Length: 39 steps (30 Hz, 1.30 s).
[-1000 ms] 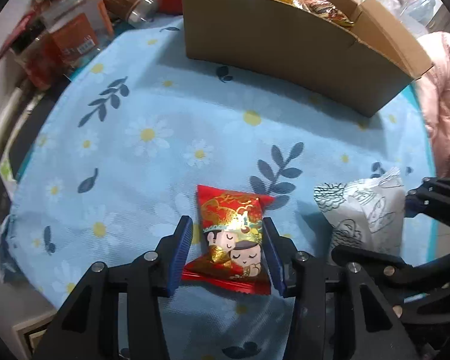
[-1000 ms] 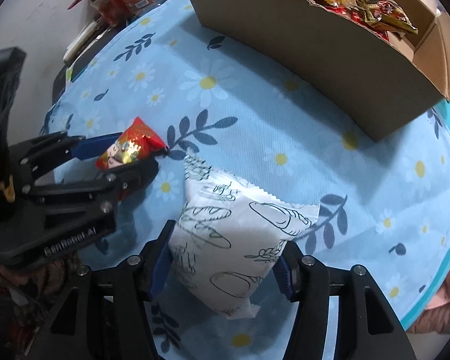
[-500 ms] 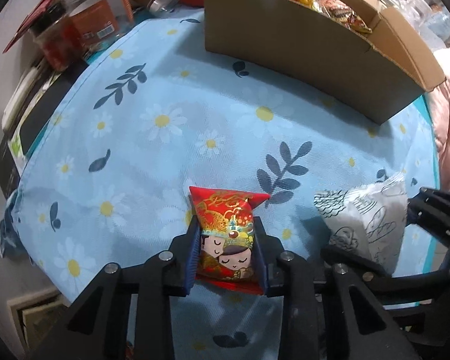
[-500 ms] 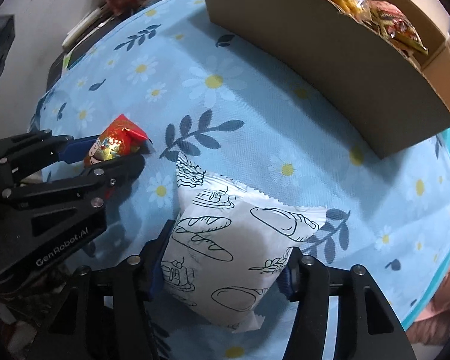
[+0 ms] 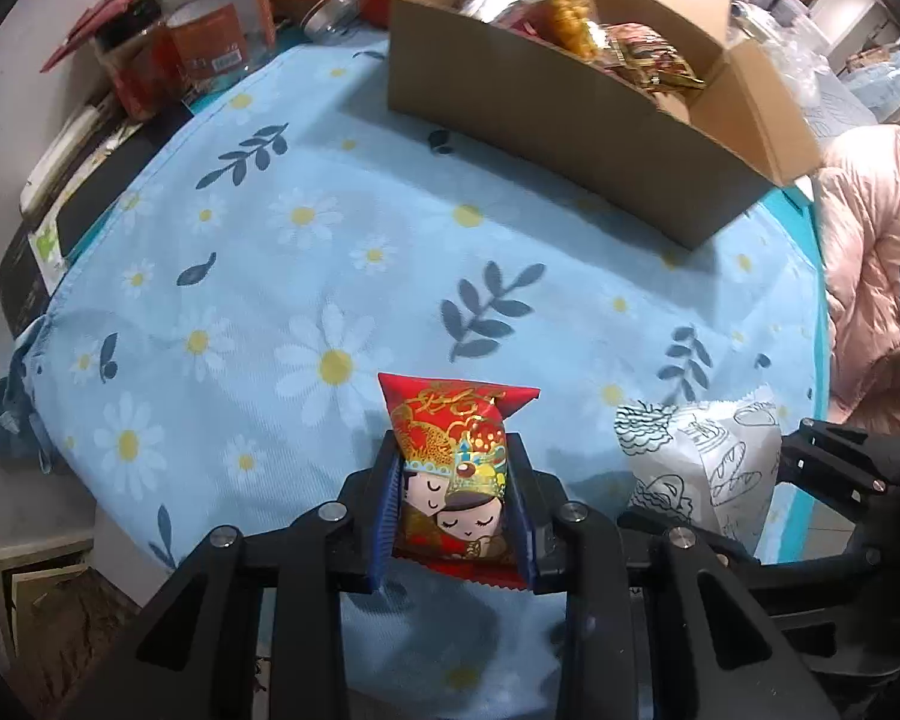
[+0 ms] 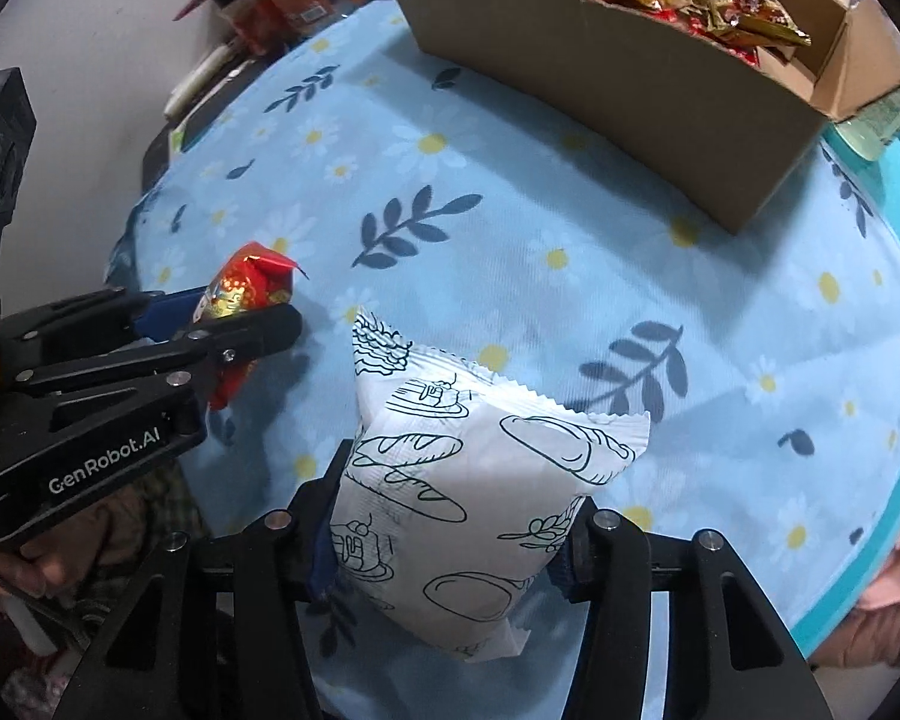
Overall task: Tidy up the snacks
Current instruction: 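Lift the red packet and white bag and carry both over the box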
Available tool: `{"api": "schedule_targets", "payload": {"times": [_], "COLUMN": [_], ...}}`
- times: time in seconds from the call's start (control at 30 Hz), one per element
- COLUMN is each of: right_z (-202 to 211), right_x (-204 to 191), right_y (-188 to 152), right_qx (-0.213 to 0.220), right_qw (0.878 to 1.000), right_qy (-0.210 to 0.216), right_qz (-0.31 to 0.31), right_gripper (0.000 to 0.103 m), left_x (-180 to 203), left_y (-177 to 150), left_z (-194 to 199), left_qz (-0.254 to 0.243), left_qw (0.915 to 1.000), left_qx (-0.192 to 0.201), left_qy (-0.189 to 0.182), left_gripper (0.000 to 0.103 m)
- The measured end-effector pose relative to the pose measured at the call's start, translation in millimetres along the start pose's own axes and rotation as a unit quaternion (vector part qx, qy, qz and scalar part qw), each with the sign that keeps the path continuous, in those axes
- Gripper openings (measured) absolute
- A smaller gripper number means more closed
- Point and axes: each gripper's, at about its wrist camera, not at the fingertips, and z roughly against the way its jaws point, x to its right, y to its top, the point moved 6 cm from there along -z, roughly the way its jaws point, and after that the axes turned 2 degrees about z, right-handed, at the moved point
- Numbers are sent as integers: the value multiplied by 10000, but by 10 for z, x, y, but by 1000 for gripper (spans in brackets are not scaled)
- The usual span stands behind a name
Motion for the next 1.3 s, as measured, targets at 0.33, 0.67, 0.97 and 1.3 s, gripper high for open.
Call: {"api": "schedule_targets", "payload": {"times": [0.33, 0.67, 0.97, 1.3], "right_z": [391, 911, 1145, 1372], "right_x": [-33, -208, -290, -240], "right_y": [-138, -97, -148, 80], "right_qx": [364, 993, 1268, 1523], "right_qw": [9992, 9941, 9901, 9876], "right_qy": [158, 206, 276, 104], "right_qz": [21, 375, 534, 368], "right_gripper": [53, 53, 53, 53], "left_x": [219, 233, 348, 410], "left_y": [-208, -224, -259, 111], "left_z": [525, 1135, 1514, 1624], "left_qz": [308, 623, 625, 167], "left_qw": [9987, 9913, 9864, 9864], "left_qx": [409, 1130, 1494, 1631], "left_qy": [66, 238, 279, 115], "left_gripper": [31, 31, 31, 31]}}
